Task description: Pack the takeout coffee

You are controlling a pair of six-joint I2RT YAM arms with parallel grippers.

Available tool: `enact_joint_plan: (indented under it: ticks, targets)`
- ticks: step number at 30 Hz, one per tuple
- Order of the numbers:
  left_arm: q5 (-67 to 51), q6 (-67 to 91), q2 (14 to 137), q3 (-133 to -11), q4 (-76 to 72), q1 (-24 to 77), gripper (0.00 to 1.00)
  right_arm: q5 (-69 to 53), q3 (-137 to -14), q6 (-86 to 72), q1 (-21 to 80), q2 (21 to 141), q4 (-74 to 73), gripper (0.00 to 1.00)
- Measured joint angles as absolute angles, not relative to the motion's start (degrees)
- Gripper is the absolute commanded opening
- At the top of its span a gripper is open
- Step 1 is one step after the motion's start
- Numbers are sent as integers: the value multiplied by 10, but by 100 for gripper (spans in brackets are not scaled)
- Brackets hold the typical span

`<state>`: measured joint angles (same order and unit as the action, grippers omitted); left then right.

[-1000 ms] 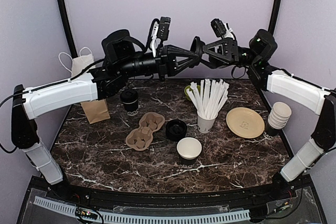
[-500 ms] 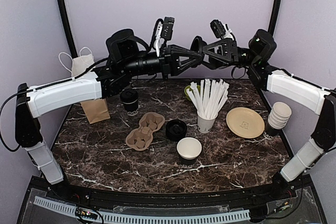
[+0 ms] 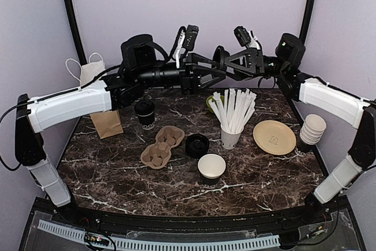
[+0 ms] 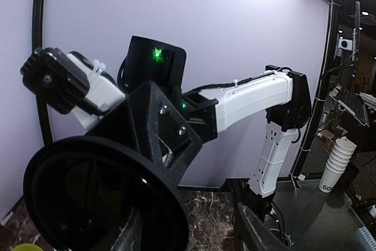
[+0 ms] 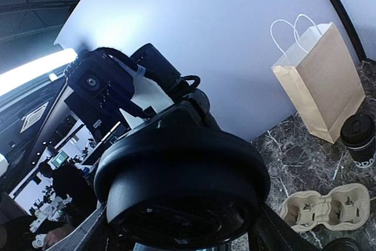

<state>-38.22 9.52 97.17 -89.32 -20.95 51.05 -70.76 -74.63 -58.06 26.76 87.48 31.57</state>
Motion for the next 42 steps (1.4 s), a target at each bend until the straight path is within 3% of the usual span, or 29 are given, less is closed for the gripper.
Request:
enact_joint_plan:
  ticks: [11,18,27,42]
  targets:
    - [-209,-43,842,-852,17,502,69,-590,-859,-93,266,871,-203,66]
    - [-106,-58,794,-768,48,413,69,-437,-921,157,334,872,-434,66]
    - [-51,-31,764,-675,47,398,69,-277,-950,312,461,924,-584,65]
    - [-41,3,704,-642,43,398,69,-98,-950,357,585,1000,-679,68]
